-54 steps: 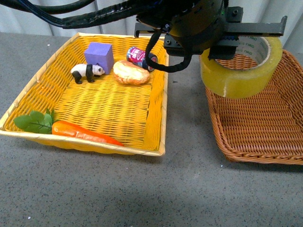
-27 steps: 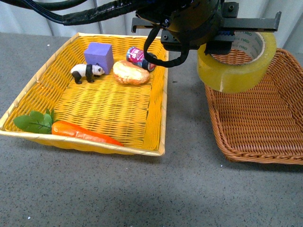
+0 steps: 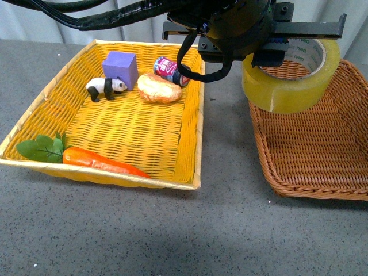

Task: Move tape to another basket

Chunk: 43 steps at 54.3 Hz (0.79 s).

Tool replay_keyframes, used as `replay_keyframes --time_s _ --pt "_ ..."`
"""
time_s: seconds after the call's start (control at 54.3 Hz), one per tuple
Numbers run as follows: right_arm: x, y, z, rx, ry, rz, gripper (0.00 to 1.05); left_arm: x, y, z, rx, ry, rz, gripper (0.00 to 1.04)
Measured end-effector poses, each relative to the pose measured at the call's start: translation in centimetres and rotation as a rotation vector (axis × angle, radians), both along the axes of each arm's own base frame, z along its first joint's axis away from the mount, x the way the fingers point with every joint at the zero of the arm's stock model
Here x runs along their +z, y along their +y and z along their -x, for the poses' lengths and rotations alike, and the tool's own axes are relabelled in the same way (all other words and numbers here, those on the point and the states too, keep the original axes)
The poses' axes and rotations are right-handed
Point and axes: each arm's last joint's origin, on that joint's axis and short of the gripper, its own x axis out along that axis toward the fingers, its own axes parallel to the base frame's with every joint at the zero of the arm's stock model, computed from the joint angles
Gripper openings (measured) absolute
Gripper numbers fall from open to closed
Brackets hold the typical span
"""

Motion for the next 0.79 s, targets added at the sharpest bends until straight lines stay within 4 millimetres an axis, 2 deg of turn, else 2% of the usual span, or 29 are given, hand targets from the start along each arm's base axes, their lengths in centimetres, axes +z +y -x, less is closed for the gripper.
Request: replay_keyframes --time_s 0.11,0.258,0.405,0.644,0.792 --pt "0.4 0.9 -4.1 0.134 0.117 -0.020 0.96 0.0 -0.1 0.1 -0.003 0.000 0.000 0.16" --pt "0.4 2.5 -7.7 0.251 0.221 -0.021 0.96 0.0 -0.1 0.1 -0.003 0.000 0.000 0.16" --pt "-0.1 3.9 -9.6 0.313 0.283 -0.003 0.96 0.0 -0.1 0.1 -0.003 0.000 0.000 0.16" --pt "-2.0 6.9 -12.9 0.417 0.367 0.051 0.96 0.0 -0.1 0.1 -0.003 0.000 0.000 0.16" --pt "-2.9 7.6 -14.4 0.452 0.402 0.085 0.96 0.0 -0.1 0.1 -0.003 0.000 0.000 0.16"
